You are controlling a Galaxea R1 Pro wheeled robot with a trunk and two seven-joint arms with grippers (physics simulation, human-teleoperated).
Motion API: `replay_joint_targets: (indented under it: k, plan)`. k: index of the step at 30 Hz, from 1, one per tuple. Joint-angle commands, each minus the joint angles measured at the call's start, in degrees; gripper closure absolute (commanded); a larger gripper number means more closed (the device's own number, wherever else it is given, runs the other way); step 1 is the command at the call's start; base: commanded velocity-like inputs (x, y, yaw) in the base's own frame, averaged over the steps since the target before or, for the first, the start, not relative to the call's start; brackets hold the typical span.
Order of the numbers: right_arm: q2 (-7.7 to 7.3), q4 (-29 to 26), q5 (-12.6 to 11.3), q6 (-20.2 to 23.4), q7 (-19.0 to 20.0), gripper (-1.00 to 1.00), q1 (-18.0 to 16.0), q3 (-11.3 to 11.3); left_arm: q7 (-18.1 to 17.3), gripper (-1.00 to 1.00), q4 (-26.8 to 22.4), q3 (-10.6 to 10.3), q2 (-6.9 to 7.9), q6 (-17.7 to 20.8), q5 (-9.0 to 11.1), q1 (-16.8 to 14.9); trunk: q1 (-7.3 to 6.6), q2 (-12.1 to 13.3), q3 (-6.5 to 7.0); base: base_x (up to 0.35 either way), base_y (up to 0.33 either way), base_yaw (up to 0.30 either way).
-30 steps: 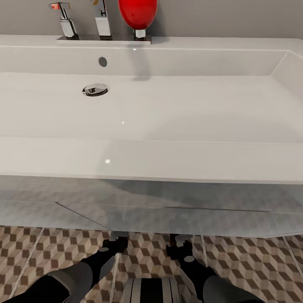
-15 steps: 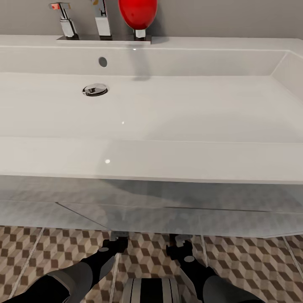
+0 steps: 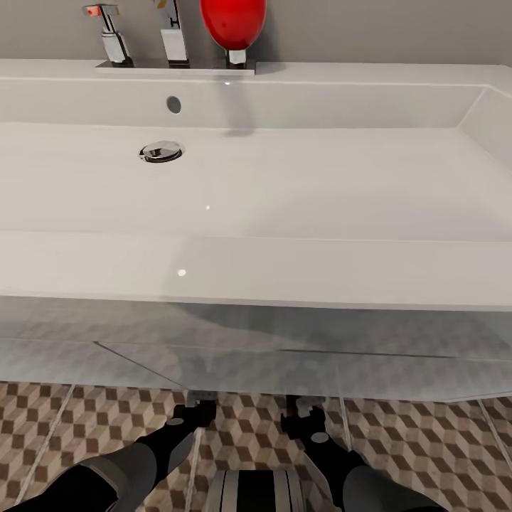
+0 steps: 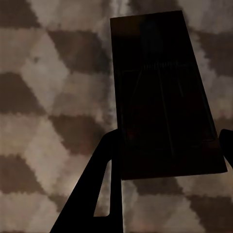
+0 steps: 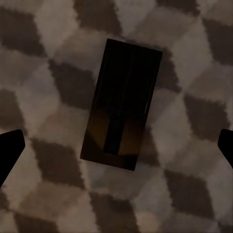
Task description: Take the four mousetraps from the cabinet in the bathroom and place them on the bathroom floor. Make sure all four end up on the same floor surface, and ensure that at least two of them are either under or directly next to the same bathroom sink.
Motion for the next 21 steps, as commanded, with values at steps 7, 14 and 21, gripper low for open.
replay_joint_targets:
  k: [7,14,21]
  plan:
    - [0.00,0.07,0.25,-0.04,-0.45,-1.00,-0.03,0.38,0.23,1.00,0.04,-0.49,-0.02,-0.17,0.38,-0.02,-0.01,-0.01,-0.03,0.000,0.000,0.000]
    - [0.00,0.05,0.25,-0.04,-0.45,-1.00,-0.03,0.39,0.23,1.00,0.04,-0.49,-0.02,-0.17,0.38,-0.01,-0.01,-0.01,-0.03,0.000,0.000,0.000]
    - [0.00,0.04,0.25,-0.04,-0.45,-1.00,-0.03,0.41,0.23,-1.00,0.04,-0.49,-0.02,-0.17,0.38,-0.01,-0.01,-0.01,-0.03,0.000,0.000,0.000]
